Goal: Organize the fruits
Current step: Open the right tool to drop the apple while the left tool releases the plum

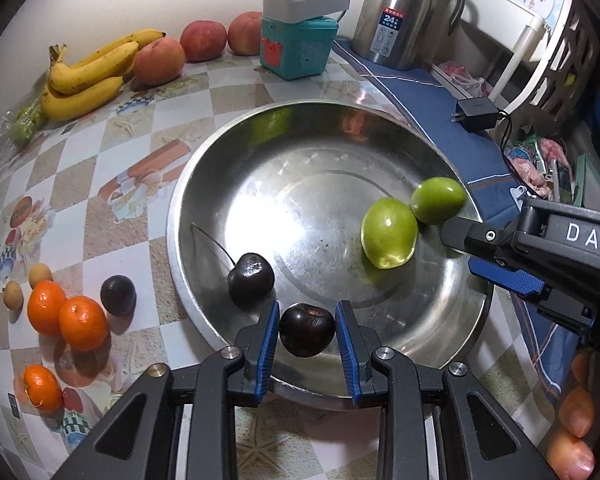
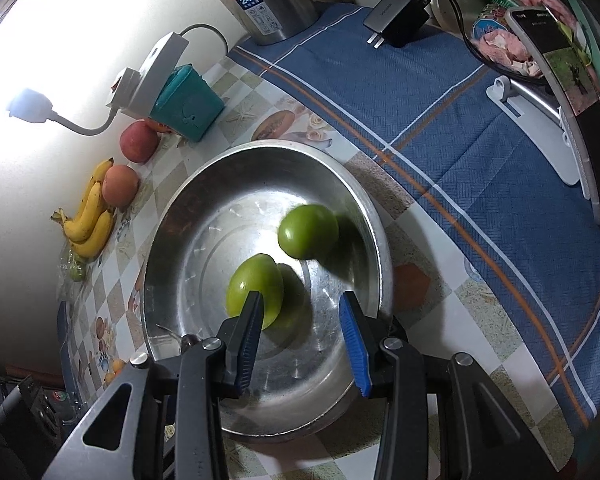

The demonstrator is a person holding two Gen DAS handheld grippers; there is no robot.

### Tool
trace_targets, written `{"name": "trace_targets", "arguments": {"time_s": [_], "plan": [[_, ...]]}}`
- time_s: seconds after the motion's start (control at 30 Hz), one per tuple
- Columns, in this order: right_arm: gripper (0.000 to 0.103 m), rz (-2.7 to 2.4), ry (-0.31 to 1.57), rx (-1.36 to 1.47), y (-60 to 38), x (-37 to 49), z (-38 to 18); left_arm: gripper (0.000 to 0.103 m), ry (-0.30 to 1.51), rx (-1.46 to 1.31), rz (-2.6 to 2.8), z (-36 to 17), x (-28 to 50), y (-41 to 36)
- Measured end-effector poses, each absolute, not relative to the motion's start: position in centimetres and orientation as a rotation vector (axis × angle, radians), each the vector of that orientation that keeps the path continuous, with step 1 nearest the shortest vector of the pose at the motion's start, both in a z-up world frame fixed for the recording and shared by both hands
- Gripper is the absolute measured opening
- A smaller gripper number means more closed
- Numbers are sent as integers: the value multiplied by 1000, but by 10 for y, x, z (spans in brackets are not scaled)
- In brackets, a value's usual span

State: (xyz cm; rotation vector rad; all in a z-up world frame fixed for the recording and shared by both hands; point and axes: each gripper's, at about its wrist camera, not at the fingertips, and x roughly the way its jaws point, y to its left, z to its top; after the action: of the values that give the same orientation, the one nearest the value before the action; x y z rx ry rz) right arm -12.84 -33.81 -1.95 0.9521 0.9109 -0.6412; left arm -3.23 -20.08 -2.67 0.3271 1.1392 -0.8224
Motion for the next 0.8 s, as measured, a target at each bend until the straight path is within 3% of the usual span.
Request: {"name": "trace_targets", "arguments": {"time_s": [0.3, 0.47, 0.8], "plan": [[41, -644, 915, 964, -338, -130, -20, 33, 1170, 326, -820, -31, -32, -202], [41, -645, 912, 960, -337, -130, -18, 47, 1162, 323, -831, -28, -33, -203], [41, -638, 893, 949, -337, -132, -12, 54, 1144, 271, -808, -9, -21, -192]]}}
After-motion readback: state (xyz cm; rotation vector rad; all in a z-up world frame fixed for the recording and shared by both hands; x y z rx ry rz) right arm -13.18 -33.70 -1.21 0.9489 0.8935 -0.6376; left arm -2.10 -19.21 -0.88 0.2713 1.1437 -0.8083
